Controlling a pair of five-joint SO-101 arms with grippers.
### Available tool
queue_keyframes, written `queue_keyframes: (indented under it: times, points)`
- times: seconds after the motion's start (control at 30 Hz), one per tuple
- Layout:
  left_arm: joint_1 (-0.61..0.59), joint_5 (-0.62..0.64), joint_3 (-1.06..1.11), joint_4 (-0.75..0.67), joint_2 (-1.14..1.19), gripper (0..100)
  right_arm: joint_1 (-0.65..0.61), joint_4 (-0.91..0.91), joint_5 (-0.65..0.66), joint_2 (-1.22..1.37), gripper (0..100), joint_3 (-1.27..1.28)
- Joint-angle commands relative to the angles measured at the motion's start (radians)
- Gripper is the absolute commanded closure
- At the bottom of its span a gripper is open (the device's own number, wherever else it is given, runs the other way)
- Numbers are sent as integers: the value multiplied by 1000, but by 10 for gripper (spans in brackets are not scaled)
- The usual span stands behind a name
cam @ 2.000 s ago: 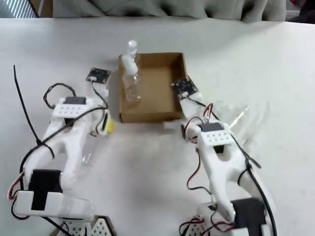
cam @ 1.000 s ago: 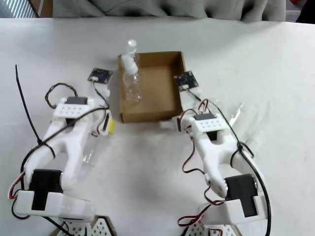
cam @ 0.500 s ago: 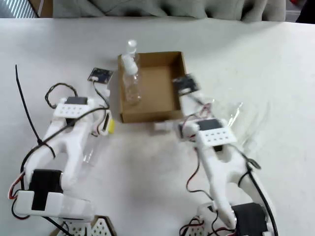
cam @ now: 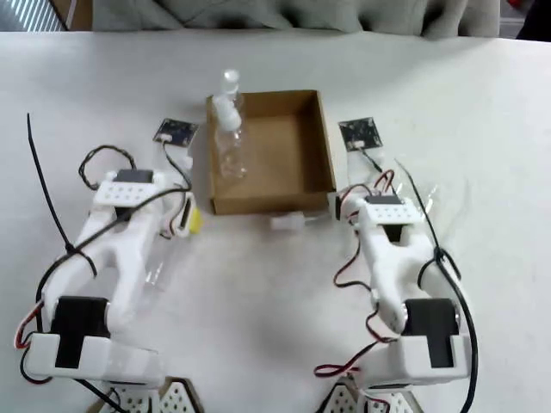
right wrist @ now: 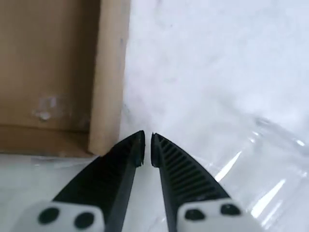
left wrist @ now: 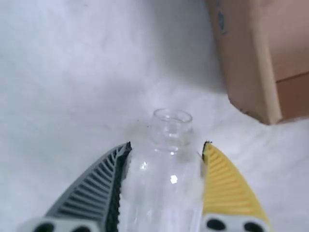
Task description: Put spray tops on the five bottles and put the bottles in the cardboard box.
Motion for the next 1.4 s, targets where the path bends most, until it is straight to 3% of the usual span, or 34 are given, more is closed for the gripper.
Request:
queue_keyframes:
  times: [0.0, 0.07, 0.23, 0.57, 0.83, 0.97, 1.07, 1.2, 1.37]
  points:
    - [10, -11, -23, -11, -50, 980, 10, -15, -2, 2, 975, -49]
    - [12, -11, -23, -11, -50, 980, -2, -15, 14, 12, 975, -49]
    - [12, -11, -23, -11, -50, 980, -41, 93, 198, 4, 978, -44]
    - [10, -12, -23, -15, -50, 980, -107, 484, 210, -102, 979, -41]
    - [10, -12, -23, -18, -50, 980, -94, 536, 222, -263, 974, -49]
    - [10, -12, -21, -41, -48, 980, -104, 677, 485, -443, 974, -49]
    - [10, -12, -21, -41, -48, 980, -94, 834, 812, -558, 955, -44]
    - [10, -14, -21, -43, -48, 980, -42, 1035, 1214, -628, 822, -40]
    - [15, -75, -21, -41, -48, 980, -13, 1127, 1580, -619, 731, 3]
